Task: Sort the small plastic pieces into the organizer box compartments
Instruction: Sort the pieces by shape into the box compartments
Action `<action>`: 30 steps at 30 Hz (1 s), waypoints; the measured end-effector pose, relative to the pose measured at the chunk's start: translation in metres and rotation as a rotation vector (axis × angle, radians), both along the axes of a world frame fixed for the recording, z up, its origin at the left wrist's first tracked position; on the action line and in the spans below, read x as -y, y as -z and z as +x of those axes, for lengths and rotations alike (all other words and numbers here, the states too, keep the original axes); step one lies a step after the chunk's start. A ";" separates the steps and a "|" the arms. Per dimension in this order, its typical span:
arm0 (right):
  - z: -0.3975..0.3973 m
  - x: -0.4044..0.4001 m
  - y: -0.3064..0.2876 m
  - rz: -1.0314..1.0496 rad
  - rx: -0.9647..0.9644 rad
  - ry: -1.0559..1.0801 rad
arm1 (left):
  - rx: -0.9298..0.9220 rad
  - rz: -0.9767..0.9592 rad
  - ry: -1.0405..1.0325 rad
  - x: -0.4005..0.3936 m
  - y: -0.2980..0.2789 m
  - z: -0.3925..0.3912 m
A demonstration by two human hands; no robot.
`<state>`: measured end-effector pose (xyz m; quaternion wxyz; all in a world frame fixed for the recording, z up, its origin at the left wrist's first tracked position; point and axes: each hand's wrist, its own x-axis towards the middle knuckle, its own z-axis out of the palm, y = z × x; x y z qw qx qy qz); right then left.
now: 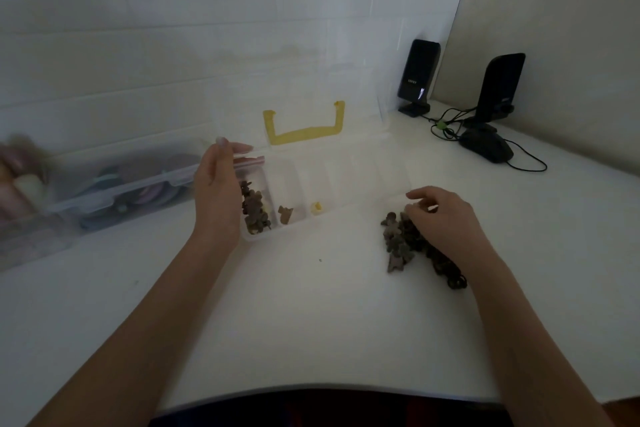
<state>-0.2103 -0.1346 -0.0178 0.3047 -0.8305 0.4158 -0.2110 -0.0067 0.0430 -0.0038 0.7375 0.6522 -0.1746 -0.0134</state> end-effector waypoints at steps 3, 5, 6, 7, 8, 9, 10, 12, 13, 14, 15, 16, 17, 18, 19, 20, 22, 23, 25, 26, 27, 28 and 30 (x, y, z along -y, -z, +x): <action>-0.001 -0.001 -0.004 0.109 0.056 -0.085 | -0.011 -0.022 0.012 0.001 -0.001 -0.001; 0.000 -0.004 -0.006 0.154 0.103 -0.138 | -0.019 -0.032 0.014 0.001 0.000 0.000; 0.001 -0.006 -0.007 0.161 0.124 -0.155 | -0.020 -0.034 0.013 0.001 0.000 0.000; 0.001 -0.007 -0.007 0.165 0.144 -0.164 | -0.019 -0.033 0.011 0.002 0.000 0.000; 0.001 -0.008 -0.008 0.174 0.173 -0.172 | -0.019 -0.031 0.010 0.002 0.000 0.000; 0.000 -0.008 -0.009 0.195 0.209 -0.181 | -0.019 -0.031 0.011 0.002 0.000 0.001; 0.000 -0.009 -0.010 0.223 0.244 -0.192 | -0.021 -0.033 0.011 0.002 0.001 0.001; -0.002 -0.010 -0.012 0.272 0.294 -0.207 | -0.024 -0.036 0.008 0.002 0.001 0.000; -0.002 -0.010 -0.013 0.291 0.309 -0.210 | -0.021 -0.035 0.008 0.002 0.001 0.000; -0.003 -0.010 -0.013 0.313 0.321 -0.210 | -0.020 -0.036 0.009 0.002 0.001 0.000; -0.003 -0.010 -0.014 0.341 0.332 -0.211 | -0.020 -0.038 0.011 0.001 0.001 0.000; -0.003 -0.010 -0.014 0.373 0.343 -0.214 | -0.022 -0.038 0.012 0.001 0.000 0.000; -0.002 -0.010 -0.014 0.403 0.359 -0.215 | -0.023 -0.037 0.015 0.001 0.000 0.000; -0.002 -0.010 -0.014 0.424 0.380 -0.208 | -0.025 -0.037 0.015 0.001 0.000 -0.001; -0.001 -0.010 -0.014 0.428 0.401 -0.190 | -0.029 -0.038 0.015 0.001 0.000 -0.001; 0.000 -0.010 -0.014 0.415 0.414 -0.165 | -0.035 -0.037 0.012 0.002 -0.001 -0.002; 0.002 -0.010 -0.014 0.364 0.414 -0.127 | -0.046 -0.041 0.011 0.002 -0.001 -0.002; 0.001 -0.010 -0.014 0.346 0.411 -0.124 | -0.048 -0.041 0.011 0.002 -0.001 -0.002; 0.000 -0.010 -0.015 0.346 0.423 -0.140 | -0.051 -0.035 0.007 0.002 -0.001 -0.001; 0.000 -0.011 -0.016 0.359 0.438 -0.156 | -0.051 -0.033 0.008 0.002 -0.001 -0.002; -0.001 -0.012 -0.017 0.376 0.453 -0.176 | -0.051 -0.032 0.010 0.002 0.000 -0.001; -0.001 -0.013 -0.017 0.397 0.473 -0.199 | -0.050 -0.030 0.013 0.002 0.000 -0.001; -0.001 -0.014 -0.019 0.449 0.543 -0.235 | -0.055 -0.023 0.021 0.001 0.000 -0.001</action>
